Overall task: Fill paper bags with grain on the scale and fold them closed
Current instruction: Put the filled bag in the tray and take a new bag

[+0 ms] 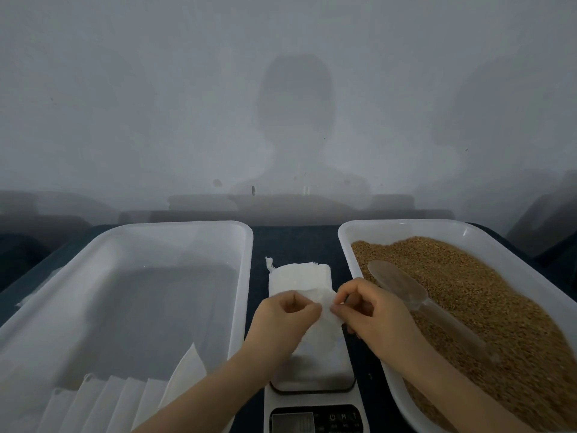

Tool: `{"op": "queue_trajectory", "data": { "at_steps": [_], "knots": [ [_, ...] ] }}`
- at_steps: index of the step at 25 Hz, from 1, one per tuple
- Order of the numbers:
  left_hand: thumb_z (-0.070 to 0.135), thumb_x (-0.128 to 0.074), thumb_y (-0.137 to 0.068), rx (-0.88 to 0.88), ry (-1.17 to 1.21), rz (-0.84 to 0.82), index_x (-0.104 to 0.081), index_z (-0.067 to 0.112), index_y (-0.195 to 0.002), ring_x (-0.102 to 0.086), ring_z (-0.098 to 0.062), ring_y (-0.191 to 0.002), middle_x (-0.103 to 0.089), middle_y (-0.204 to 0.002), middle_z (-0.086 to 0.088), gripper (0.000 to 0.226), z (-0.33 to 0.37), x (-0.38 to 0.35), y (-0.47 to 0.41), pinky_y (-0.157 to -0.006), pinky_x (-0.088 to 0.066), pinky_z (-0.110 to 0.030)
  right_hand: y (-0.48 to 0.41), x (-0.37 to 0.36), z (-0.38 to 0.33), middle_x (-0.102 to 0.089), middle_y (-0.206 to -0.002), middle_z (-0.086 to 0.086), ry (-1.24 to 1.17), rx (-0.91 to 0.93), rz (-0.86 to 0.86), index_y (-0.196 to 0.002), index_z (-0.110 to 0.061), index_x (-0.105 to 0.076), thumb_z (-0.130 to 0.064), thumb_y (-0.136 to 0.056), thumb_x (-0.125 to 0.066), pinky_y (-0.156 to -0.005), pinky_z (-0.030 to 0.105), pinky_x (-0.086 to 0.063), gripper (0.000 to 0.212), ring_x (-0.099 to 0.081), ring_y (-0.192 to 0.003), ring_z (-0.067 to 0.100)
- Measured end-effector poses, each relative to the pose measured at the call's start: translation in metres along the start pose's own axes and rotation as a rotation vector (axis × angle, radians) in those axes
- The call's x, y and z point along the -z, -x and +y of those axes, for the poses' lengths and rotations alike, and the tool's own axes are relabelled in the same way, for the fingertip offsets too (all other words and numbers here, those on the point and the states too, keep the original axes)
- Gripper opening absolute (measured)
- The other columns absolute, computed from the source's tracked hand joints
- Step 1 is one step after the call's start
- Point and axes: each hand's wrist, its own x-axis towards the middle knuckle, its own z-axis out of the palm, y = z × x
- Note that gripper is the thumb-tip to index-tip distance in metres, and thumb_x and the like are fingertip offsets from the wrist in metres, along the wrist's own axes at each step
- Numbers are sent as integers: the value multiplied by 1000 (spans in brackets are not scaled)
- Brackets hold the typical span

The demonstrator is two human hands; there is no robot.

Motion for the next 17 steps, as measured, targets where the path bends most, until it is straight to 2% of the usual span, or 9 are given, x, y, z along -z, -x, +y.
{"op": "queue_trajectory", "data": {
  "at_steps": [2,5,7,9,11,12,14,16,17],
  "knots": [
    [26,-68,-83,-133,-139,86,-67,24,-73,-60,-3,-76,-64,-83,12,10,1,-1,2,-64,-47,-9,2,-1,1,-62,-70,-10,136,92,2,-85,-28,-68,-13,-86,-66,-62,15,-47,15,-59,-67,5],
    [30,-72,-79,-369,-373,146,-64,30,-74,-44,1,-108,-52,-105,23,10,-3,-4,5,-91,-38,-14,2,-4,3,-58,-85,-17,243,131,-80,-97,-18,-74,-1,-89,-56,-69,7,-40,26,-55,-77,-7],
    [31,-75,-77,-505,-473,187,-66,30,-77,-32,1,-122,-48,-117,24,9,-5,-5,7,-105,-29,-21,1,-4,2,-54,-78,-23,237,110,-97,-95,-15,-74,1,-89,-54,-65,5,-39,26,-54,-73,-10],
    [32,-75,-77,-605,-500,186,-68,31,-80,-24,0,-132,-44,-127,23,8,-6,-5,7,-109,-21,-24,0,-1,-1,-57,-63,-18,157,41,-93,-86,-20,-73,-5,-89,-57,-57,8,-39,22,-55,-63,-7],
    [36,-69,-82,-578,-380,108,-61,43,-90,-28,2,-132,-41,-132,27,13,-4,-2,7,-107,-26,-19,0,3,-3,-59,-55,-14,26,-56,-97,-80,-26,-72,-16,-89,-61,-46,11,-36,17,-51,-47,-2],
    [36,-65,-85,-501,-248,71,-55,48,-98,-38,5,-124,-42,-129,27,20,-2,-1,7,-99,-36,-15,0,6,-3,-58,-51,-13,-12,-96,-94,-80,-27,-74,-21,-88,-62,-43,11,-33,16,-47,-41,-1],
    [30,-62,-89,-317,11,50,-48,45,-112,-57,0,-103,-54,-117,19,30,-3,3,1,-77,-50,-13,1,9,-3,-61,-51,-12,-48,-152,-92,-80,-33,-75,-24,-88,-64,-43,12,-37,16,-47,-39,1],
    [23,-62,-90,-199,82,75,-53,31,-115,-66,-7,-90,-67,-101,8,28,-7,7,-7,-72,-54,-19,2,11,-5,-70,-66,-15,-101,-186,-94,-82,-42,-72,-23,-86,-67,-59,17,-54,20,-64,-56,4],
    [21,-62,-91,-173,82,86,-55,26,-113,-67,-9,-86,-70,-94,6,24,-8,8,-9,-72,-54,-20,2,12,-6,-73,-75,-16,-118,-200,-92,-81,-45,-72,-24,-85,-68,-69,22,-57,22,-70,-69,8]
  ]
}}
